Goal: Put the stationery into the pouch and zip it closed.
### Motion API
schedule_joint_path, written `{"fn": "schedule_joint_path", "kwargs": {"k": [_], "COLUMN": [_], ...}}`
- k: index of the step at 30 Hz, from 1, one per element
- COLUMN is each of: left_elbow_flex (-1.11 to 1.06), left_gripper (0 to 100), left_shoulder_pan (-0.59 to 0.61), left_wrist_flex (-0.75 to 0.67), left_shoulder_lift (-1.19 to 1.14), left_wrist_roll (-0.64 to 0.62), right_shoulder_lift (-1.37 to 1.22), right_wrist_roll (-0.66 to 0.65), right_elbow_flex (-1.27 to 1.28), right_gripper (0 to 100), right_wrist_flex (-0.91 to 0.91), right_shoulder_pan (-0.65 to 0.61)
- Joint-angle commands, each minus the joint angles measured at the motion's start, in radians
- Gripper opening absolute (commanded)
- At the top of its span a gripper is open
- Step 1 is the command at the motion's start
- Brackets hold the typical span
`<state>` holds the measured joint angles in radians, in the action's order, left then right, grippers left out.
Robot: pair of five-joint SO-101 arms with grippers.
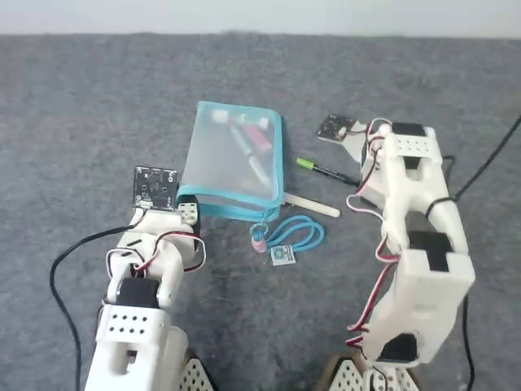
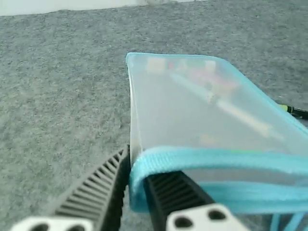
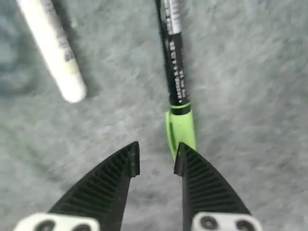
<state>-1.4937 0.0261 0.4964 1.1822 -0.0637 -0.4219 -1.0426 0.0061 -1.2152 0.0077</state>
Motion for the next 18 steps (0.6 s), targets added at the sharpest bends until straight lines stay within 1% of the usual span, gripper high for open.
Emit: {"fn": "schedule_joint_path", "kwargs": {"k": [1, 5, 6, 9, 14, 18], "left_elbow_flex": [0.061, 0.061, 0.061, 0.061, 0.059, 0.058], "left_gripper": [1, 1, 1, 1, 1, 1], "left_shoulder_pan": [-0.011, -0.012, -0.012, -0.012, -0.008, -0.006], "left_wrist_flex": [0.0, 0.0, 0.0, 0.0, 0.0, 0.0], "left_shoulder_lift": [0.002, 0.002, 0.002, 0.002, 0.003, 0.003], "left_wrist_roll": [-0.011, -0.011, -0.011, -0.011, -0.009, -0.009], "right_shoulder_lift": [-0.061, -0.125, -0.133, -0.136, -0.107, 0.03], "right_wrist_roll": [-0.008, -0.005, 0.008, 0.068, 0.175, 0.298], "right_elbow_flex": [-0.106, -0.15, -0.158, -0.163, -0.164, -0.164], "right_gripper": [12.6, 11.9, 10.1, 0.6, 0.6, 0.7], "right_wrist_flex": [0.012, -0.042, -0.062, -0.094, -0.177, -0.24], "right_shoulder_pan": [0.008, 0.008, 0.008, 0.01, 0.028, 0.065]}}
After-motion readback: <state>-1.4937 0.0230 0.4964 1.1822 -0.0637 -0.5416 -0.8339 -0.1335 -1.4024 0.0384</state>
